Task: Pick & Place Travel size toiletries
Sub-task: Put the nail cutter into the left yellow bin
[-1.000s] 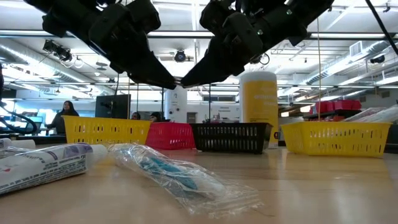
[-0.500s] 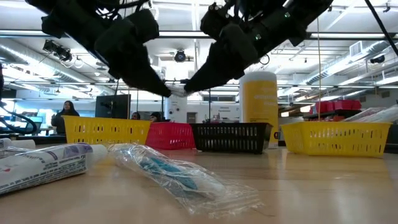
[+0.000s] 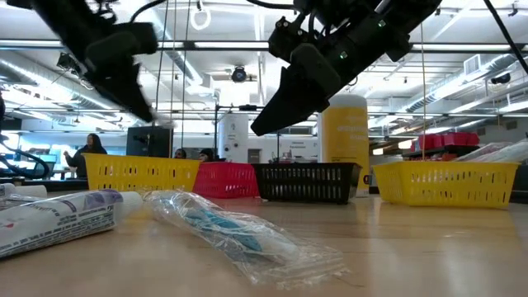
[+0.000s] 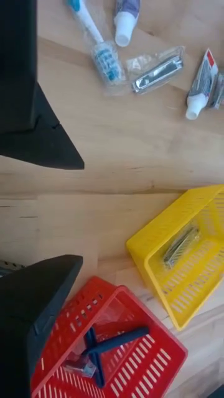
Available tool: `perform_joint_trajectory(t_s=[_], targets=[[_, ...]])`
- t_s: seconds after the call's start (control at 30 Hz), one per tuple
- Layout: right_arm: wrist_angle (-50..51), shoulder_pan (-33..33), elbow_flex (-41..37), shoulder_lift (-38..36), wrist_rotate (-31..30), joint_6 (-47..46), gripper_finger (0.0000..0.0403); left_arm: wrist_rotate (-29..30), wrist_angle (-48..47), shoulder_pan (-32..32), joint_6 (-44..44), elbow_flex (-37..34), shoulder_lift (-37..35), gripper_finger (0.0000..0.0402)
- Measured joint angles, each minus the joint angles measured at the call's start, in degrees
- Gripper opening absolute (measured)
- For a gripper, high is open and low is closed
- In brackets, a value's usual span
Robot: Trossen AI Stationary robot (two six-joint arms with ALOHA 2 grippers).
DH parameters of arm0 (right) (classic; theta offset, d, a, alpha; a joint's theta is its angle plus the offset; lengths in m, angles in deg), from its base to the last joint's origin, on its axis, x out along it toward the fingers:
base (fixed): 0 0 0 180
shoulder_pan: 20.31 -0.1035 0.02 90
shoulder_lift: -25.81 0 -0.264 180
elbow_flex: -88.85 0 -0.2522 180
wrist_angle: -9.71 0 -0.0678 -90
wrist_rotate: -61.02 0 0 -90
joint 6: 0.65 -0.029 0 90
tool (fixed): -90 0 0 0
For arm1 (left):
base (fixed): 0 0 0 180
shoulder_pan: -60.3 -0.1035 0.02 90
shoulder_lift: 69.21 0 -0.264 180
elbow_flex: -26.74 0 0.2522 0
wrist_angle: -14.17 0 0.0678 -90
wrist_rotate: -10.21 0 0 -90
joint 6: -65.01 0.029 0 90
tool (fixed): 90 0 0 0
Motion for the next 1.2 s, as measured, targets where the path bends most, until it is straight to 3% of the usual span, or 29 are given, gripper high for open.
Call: perform_joint_trajectory(t_s=[0.17,0.43,0.6,0.93,1.2], targets=[[-0.23,0.00,-0.01,0.00,0.00,0.03,0.0254,0.94,-6.67,-0.06,-8.92,-0.91,0.09,0.0074],[-0.91,-0.04,0.00,0.00,0.13,-0.91,0.0241,1.14,4.08,-0.75,-13.93,-7.42,5.44,0.0065],[-1.01,-0.04,0.00,0.00,0.13,-0.95,0.0233,0.61,7.27,-2.29,-13.33,-8.56,8.68,0.0087],[-1.16,-0.04,0.00,0.00,0.13,-1.13,0.0245,-2.98,7.53,-5.29,-12.27,-8.58,11.71,0.0093],[-1.14,-0.04,0.00,0.00,0.13,-1.12,0.0254,-4.09,7.09,-5.57,-10.27,-8.00,11.71,0.0139]])
